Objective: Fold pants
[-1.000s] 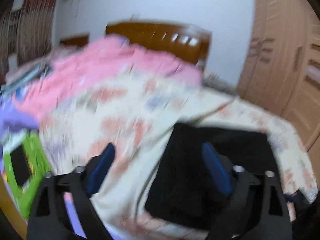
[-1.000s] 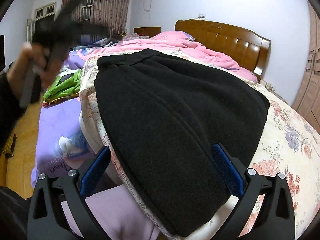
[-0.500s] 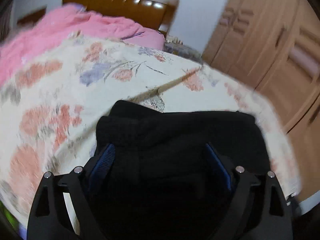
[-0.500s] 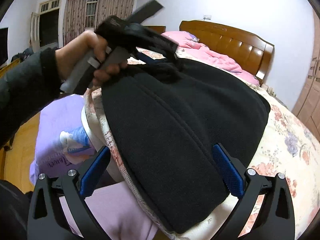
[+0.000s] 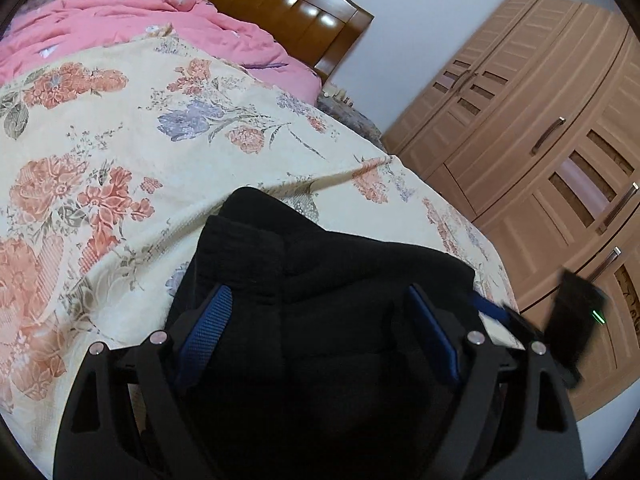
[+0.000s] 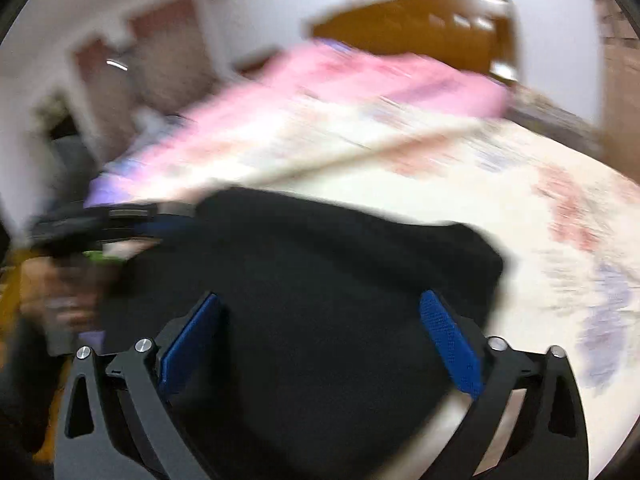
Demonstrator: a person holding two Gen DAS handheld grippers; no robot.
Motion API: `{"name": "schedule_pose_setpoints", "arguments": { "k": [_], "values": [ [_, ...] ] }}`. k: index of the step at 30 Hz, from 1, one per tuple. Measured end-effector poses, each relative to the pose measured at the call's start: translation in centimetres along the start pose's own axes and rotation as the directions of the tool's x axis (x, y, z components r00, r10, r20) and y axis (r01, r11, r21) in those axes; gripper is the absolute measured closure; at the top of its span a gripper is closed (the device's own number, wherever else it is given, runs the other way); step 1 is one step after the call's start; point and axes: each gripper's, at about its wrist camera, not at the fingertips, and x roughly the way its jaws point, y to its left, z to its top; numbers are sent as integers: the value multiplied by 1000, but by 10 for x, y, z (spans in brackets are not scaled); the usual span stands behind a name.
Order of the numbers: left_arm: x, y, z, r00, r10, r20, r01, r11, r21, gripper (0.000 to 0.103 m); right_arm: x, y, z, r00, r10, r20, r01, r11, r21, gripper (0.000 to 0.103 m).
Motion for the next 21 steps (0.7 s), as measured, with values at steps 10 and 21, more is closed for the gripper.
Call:
{"name": "schedule_pose_setpoints", "arguments": {
  "k": [10, 21],
  "values": [
    [-1, 7, 1, 999, -31, 14, 32, 999, -35, 17, 15, 52, 15, 972, 226, -57, -232, 964, -130, 5],
    [-2, 11, 1, 999, -45, 15, 46, 997, -54, 18, -48, 86, -30, 992, 122, 42, -113, 980, -163, 7]
  ]
}}
